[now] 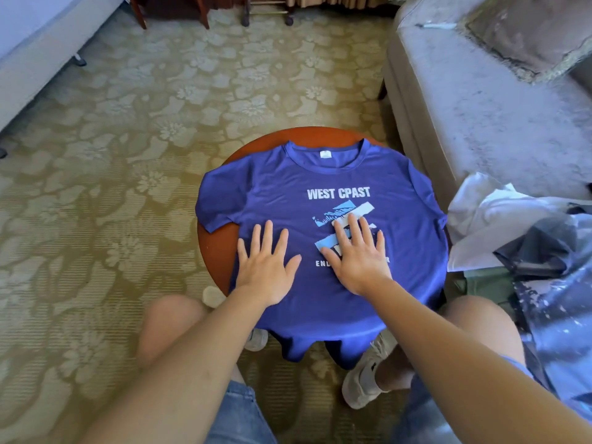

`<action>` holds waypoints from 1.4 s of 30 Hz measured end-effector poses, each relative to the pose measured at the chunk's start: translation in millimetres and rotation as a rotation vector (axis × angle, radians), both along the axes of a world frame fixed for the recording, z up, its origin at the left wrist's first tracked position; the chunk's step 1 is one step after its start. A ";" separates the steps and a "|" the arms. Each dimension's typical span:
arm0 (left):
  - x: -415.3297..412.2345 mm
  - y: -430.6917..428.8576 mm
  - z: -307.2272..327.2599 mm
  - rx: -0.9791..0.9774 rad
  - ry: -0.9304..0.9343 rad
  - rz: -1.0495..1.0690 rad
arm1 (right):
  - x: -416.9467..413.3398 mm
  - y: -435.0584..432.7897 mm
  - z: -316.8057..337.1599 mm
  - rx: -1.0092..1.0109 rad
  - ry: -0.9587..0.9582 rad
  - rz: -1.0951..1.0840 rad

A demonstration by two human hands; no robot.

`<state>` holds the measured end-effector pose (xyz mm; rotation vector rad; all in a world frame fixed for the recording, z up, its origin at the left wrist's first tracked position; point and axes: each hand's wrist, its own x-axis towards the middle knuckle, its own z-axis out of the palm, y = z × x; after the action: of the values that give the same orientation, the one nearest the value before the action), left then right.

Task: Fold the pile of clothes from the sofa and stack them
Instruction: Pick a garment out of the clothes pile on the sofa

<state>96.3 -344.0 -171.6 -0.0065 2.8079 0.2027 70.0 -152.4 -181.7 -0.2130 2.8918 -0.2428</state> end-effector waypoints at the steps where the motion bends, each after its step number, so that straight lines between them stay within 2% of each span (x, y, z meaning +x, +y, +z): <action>1: 2.8 4.1 -3.6 -0.012 0.032 -0.011 | 3.7 6.2 -3.3 0.003 0.027 -0.009; 7: 4.6 25.6 0.1 -0.030 0.084 -0.084 | 13.2 39.8 -0.1 0.001 0.036 -0.043; 10: 6.2 24.7 7.0 0.002 0.226 -0.094 | 18.5 43.4 3.4 -0.008 0.086 -0.104; 13: -6.3 5.7 15.3 0.103 0.366 0.048 | 10.5 20.2 14.4 0.013 0.126 -0.199; 16: -21.0 -24.3 17.6 0.124 0.442 0.252 | -4.4 -14.1 23.2 -0.020 0.083 -0.117; 20: -35.4 -60.1 12.6 0.117 0.373 0.391 | -16.6 -41.3 10.8 -0.009 -0.061 0.001; 23: -44.0 -78.5 3.3 0.149 0.255 0.431 | -17.1 -44.0 -2.7 0.027 -0.009 0.002; 29: -62.0 -107.7 -6.6 0.527 0.144 0.591 | -38.0 -56.2 -2.4 0.057 -0.004 0.047; 34: -67.6 -133.5 -10.4 0.755 0.105 0.491 | -49.9 -68.2 -3.6 0.064 0.010 0.081; 38: -69.1 -141.4 -12.0 0.790 0.110 0.472 | -55.4 -77.0 -3.2 0.072 0.009 0.106; 42: -70.4 -140.7 -11.4 0.683 0.173 0.535 | -58.4 -88.1 -2.7 0.080 0.006 0.120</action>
<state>26.0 -484.7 -183.0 -0.6014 2.6826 1.3168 11.6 -240.5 -184.4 -0.3721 2.8748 -0.1055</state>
